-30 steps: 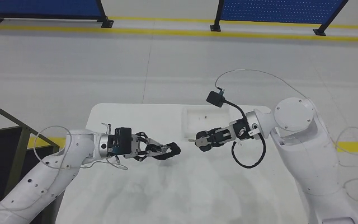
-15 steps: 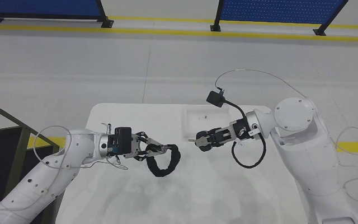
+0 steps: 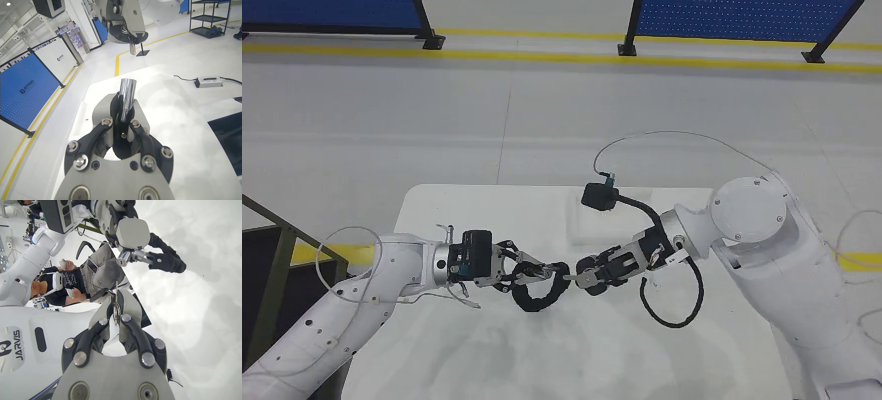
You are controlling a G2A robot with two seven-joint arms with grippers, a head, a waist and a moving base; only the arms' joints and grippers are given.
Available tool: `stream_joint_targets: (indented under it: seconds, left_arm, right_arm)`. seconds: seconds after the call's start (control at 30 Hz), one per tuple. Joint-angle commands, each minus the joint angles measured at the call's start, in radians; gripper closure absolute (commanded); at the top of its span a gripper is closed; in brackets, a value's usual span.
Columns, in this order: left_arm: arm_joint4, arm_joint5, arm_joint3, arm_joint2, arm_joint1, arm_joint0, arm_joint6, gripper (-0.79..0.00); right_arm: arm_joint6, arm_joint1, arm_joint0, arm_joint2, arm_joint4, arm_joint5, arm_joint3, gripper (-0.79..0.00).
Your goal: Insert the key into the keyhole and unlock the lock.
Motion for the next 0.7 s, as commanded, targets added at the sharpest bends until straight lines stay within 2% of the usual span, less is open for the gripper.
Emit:
stream_joint_targets:
  seconds: [0.0,0.23,0.4,0.67]
  left_arm:
    - [0.005,0.007,0.003,0.007,-0.010,-0.005,0.017,0.000]
    - [0.042,0.034,0.063,0.039,-0.050,-0.028,0.055,0.000]
    - [0.099,0.037,0.115,0.062,-0.073,-0.043,0.132,0.000]
    - [0.200,0.053,0.191,0.090,-0.101,-0.064,0.278,0.000]
  right_arm:
    - [-0.032,0.020,0.025,-0.040,-0.002,0.033,-0.016,0.000]
    - [-0.142,0.114,0.143,-0.182,0.056,0.143,-0.095,0.000]
    - [-0.227,0.196,0.250,-0.306,0.102,0.228,-0.144,0.000]
    - [-0.345,0.303,0.500,-0.572,0.264,0.346,-0.205,0.000]
